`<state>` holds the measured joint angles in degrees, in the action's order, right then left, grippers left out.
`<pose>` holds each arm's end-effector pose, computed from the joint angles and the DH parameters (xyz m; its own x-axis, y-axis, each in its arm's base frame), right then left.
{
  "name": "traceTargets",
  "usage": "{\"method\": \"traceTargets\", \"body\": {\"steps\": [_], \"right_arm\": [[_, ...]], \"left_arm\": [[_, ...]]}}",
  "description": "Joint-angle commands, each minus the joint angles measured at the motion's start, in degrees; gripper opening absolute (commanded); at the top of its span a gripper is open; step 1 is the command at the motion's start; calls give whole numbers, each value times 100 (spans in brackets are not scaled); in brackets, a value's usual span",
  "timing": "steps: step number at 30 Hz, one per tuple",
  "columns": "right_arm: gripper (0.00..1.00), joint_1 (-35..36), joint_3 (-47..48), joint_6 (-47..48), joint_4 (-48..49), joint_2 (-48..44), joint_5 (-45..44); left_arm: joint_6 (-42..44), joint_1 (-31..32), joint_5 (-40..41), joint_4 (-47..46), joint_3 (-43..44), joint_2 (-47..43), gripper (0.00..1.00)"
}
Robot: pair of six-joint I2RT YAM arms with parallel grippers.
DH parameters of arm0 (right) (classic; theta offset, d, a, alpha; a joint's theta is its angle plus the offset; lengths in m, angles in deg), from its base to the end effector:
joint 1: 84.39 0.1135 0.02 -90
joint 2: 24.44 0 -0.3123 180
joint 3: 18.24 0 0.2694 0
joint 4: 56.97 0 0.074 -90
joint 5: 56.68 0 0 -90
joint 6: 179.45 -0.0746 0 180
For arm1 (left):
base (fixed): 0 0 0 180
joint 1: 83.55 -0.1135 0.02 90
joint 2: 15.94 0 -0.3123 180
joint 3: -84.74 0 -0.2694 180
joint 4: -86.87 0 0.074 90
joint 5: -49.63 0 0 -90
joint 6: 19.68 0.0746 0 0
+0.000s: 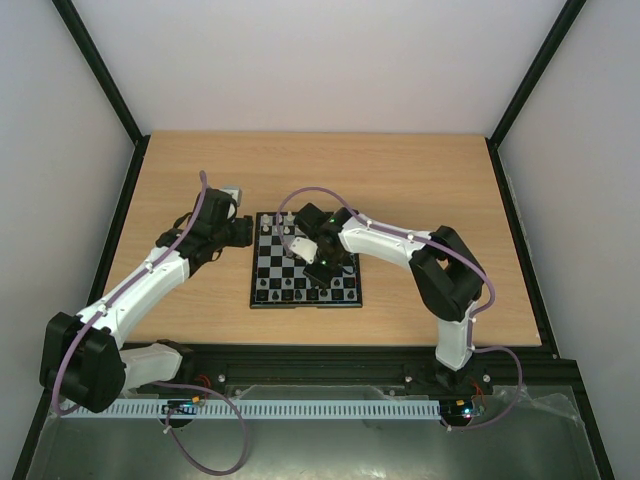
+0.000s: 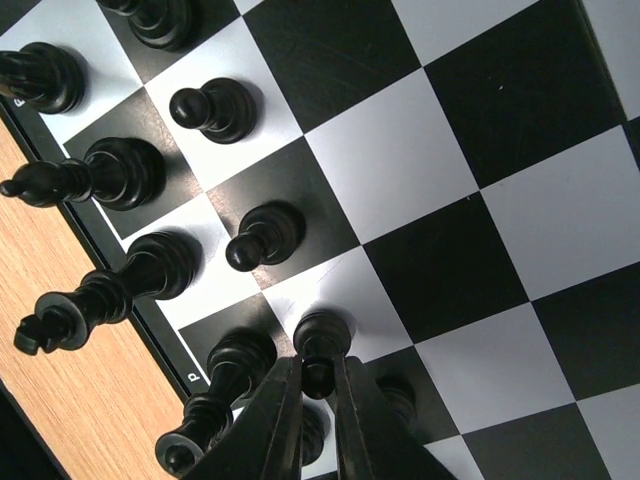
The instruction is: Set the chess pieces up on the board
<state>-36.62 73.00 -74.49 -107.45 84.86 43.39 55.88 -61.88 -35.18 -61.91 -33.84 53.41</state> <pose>0.2816 0.3296 0.1875 -0.4050 -0.8244 -0.3955 -0.9073 0.4157 0.0628 0.2736 -0.1014 0.2749 -0.6436 -0.0115 -0.7652 0.1467 0.9795 -0.1381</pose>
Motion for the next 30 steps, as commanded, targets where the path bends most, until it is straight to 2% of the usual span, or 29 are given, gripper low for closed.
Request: {"method": "traceTargets", "body": {"steps": [1,7,15,19,25,27,30], "right_arm": [[14,49,146,-36,-252,149,70],[24,46,407,-85,-405,4,25],[32,-214,512,-125,-543,-725,67],[34,-764,44,-153,-104,-1499,237],[40,-2133,-1147,-524,1087,-2873,617],[49,-2550,-1749,-736,1633,-3424,650],[71,-3355,-2299,-1216,2299,-3990,1013]], "left_arm": [[8,-23,26,2,-20,-34,68],[3,-23,26,-8,-22,-21,68],[2,-23,-71,-54,-22,-81,68],[86,-7,-157,-194,-104,-178,65],[137,54,-107,-297,-126,-249,64],[115,84,-131,-306,-116,-259,65],[92,191,-80,-128,62,-283,71]]}}
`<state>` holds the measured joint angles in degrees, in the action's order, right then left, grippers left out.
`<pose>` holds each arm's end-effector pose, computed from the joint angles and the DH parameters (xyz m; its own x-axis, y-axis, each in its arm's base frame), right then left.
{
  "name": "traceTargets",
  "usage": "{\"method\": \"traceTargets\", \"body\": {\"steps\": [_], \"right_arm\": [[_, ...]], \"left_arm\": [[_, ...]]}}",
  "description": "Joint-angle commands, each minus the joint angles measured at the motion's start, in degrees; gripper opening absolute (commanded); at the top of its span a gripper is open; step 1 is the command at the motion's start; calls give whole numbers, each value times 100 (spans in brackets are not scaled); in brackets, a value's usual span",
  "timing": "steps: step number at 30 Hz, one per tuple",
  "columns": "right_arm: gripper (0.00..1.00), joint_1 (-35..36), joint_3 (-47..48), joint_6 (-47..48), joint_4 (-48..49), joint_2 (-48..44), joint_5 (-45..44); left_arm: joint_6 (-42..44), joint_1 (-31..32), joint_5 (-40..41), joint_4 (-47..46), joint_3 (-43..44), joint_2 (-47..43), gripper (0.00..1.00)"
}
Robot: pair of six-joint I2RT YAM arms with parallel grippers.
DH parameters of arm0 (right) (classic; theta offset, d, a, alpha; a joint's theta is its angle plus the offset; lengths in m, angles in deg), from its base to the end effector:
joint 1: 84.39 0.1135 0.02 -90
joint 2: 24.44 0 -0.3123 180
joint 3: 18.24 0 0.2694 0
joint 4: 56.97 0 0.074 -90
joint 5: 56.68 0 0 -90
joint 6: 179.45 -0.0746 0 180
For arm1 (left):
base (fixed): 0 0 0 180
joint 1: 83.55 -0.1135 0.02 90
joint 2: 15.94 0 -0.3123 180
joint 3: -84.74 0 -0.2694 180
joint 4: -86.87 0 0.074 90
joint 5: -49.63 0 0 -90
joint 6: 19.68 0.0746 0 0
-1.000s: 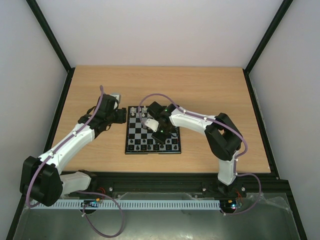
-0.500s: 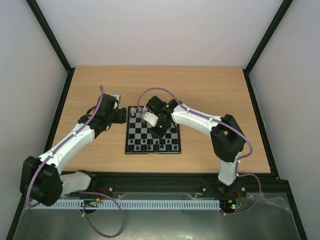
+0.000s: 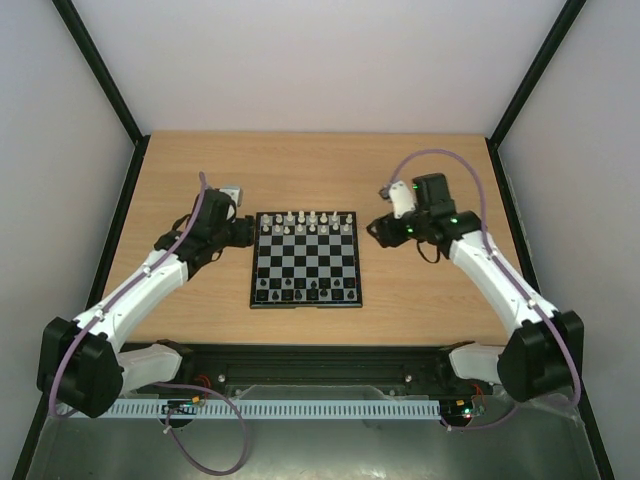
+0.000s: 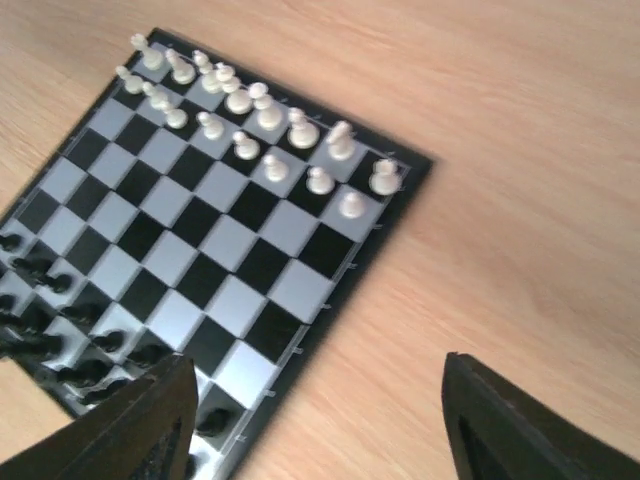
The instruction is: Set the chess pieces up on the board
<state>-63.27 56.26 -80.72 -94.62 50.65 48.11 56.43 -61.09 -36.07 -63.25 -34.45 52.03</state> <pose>0.2952 0.1344 0.3221 -0.4894 -0.3464 -0.8003 -0.6168 0.7862 0.0370 0.2689 -0.1051 0.2800 -0.6186 -0.0033 -0.7857 0.1825 0.9720 -0.1478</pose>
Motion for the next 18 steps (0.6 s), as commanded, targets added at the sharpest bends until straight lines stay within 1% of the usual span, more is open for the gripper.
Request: {"method": "traceTargets", "body": {"steps": [1,2,3,4,5,9,12,15,18], "right_arm": [[79,-950,-719,-770,1169,-710,731],[87,-1152,-781,-895,1313,-818,833],[95,-1302,-838,-1006,1437,-896,845],[100,-1384,-860,-1126,1550,-950,760],[99,-1439,-852,-1262,1619,-982,645],[99,-1451,-526,-1988,1586,-976,-71],[99,-1445,-155,-2233,1415,-1052,-457],[99,-1447,157,-2224,1328,-1270,-473],[98,-1445,307,-2148,1277,-1533,-304]], "left_arm": [[38,144,51,83,231,-155,73],[36,179,90,154,377,-167,76],[30,202,103,206,476,-177,82],[15,212,100,233,567,-193,97],[-9,221,98,252,642,-203,99],[-62,233,208,361,1072,-238,99],[-4,233,387,506,1465,-282,99],[102,233,473,672,1825,-302,99],[165,233,484,848,2087,-310,99]]}}
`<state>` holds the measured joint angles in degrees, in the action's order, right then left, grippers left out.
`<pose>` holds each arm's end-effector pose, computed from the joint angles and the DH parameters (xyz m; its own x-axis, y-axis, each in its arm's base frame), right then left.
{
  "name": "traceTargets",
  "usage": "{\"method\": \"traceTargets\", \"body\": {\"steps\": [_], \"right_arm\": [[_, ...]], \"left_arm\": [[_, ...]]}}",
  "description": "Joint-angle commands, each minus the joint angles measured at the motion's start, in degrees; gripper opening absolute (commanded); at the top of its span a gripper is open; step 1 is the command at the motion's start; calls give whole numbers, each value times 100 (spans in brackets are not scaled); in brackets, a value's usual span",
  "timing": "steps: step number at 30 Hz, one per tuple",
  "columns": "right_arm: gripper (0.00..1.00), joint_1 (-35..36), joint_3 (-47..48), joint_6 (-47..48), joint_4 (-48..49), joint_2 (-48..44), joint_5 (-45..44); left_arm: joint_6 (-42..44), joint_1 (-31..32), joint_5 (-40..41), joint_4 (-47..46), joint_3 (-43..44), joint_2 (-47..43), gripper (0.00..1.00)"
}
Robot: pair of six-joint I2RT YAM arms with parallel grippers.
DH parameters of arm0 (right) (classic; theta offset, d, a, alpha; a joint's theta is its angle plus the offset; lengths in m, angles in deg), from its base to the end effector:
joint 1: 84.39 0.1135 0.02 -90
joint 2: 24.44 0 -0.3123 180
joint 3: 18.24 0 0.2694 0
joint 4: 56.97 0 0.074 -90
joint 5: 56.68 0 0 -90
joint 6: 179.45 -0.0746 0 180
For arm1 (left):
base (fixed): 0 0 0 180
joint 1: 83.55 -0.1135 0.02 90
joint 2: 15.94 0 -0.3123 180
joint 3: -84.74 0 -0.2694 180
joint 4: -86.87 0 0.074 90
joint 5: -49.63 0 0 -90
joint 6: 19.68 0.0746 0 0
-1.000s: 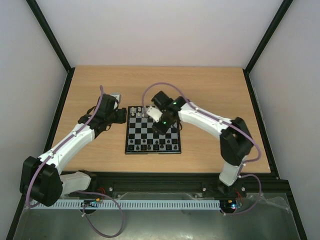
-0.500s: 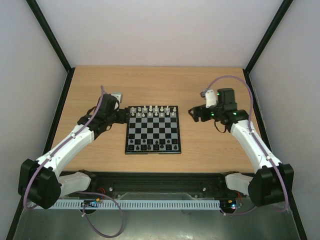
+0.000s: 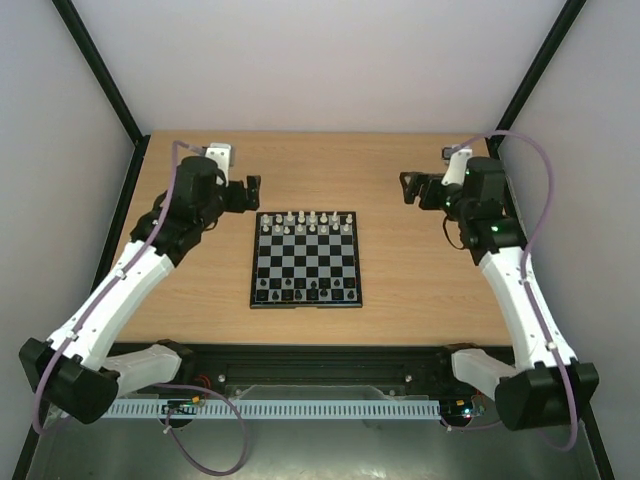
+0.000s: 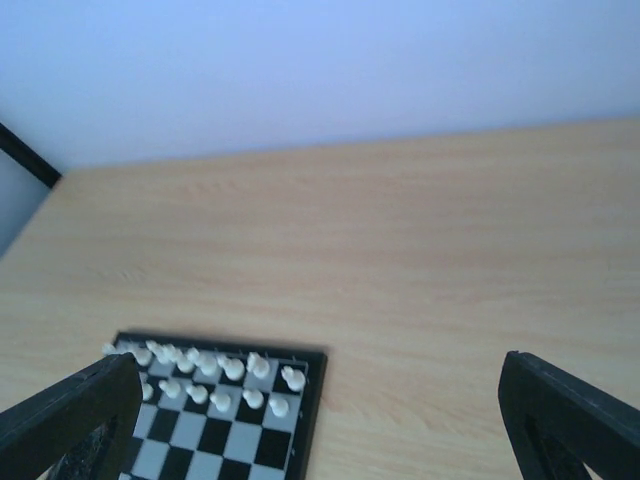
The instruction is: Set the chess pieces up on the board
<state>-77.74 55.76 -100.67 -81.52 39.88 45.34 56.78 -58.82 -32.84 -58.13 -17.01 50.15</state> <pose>0.2885 0.0493 0.4025 -0.3110 0.1553 -0.9376 -0.2576 0.9358 0.2405 0.2703 -0.1138 0.3983 -0.4142 -0.0648 -0.9079 0.2140 0.9626 -0.1663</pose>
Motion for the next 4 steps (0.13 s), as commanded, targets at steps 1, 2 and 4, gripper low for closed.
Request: {"method": "traceTargets", "body": {"steps": [1,2,4], "right_arm": [[99,2,365,-130,-42,-534,-15],[99,-4,359,-128,-50,-594,-33],[99,-6,324,-107,-108,-681,-87]], "left_arm": [[132,5,153,370,385,-127,99],[139,5,140,385,390,-137,99],[162,5,120,374,307,-168,99]]}}
